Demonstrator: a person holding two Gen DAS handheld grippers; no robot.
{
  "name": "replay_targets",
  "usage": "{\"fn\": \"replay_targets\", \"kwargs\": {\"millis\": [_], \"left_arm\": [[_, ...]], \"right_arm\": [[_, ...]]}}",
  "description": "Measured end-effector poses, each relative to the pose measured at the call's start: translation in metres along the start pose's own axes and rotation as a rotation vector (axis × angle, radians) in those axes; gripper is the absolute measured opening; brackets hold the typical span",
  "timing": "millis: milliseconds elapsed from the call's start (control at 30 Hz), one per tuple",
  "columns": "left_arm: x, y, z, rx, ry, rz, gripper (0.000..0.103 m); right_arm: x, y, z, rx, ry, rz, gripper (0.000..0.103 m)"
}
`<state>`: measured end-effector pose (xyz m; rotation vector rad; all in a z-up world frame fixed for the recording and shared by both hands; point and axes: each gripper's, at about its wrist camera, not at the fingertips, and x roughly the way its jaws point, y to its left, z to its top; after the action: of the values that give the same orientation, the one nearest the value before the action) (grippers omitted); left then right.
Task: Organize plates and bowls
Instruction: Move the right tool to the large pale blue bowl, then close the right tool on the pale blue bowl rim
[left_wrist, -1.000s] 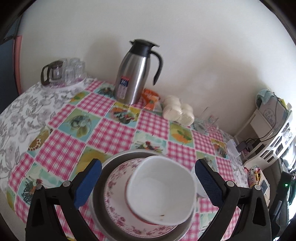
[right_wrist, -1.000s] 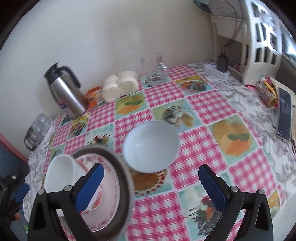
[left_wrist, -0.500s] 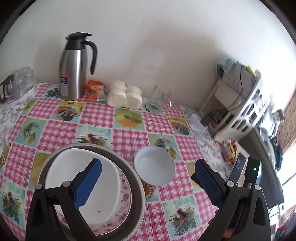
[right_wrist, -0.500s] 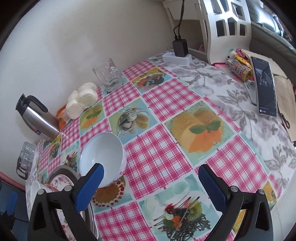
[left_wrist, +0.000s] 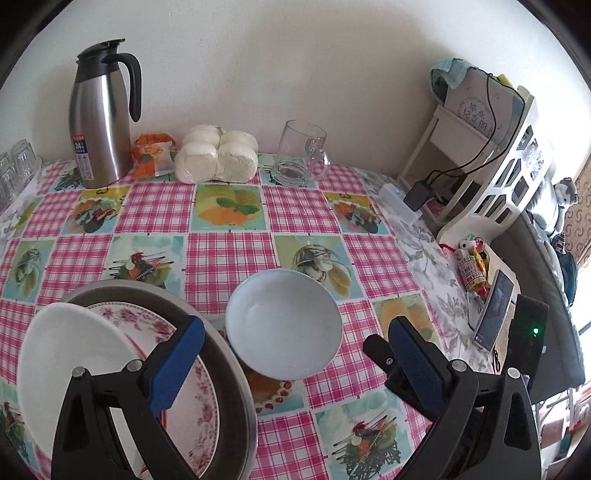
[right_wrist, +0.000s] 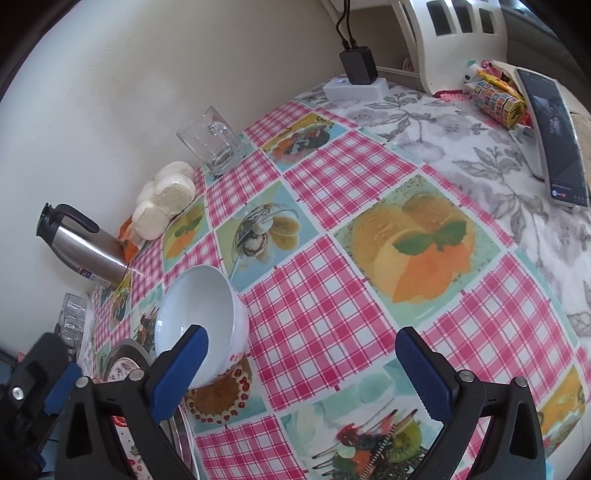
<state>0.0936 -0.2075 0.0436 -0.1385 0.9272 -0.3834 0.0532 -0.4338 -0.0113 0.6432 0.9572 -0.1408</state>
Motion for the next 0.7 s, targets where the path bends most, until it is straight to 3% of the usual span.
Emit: {"fn": "replay_targets", "kwargs": {"millis": [167, 700], "left_arm": [[0.015, 0.001, 0.007, -0.002, 0.015, 0.005, 0.093], [0.037, -0.001, 0.017, -0.001, 0.019, -0.002, 0.093]], "right_arm": [[0.012, 0.007, 0.000, -0.023, 0.008, 0.018, 0.085], [0.051, 0.026, -0.007, -0.049, 0.069, 0.044, 0.051]]}}
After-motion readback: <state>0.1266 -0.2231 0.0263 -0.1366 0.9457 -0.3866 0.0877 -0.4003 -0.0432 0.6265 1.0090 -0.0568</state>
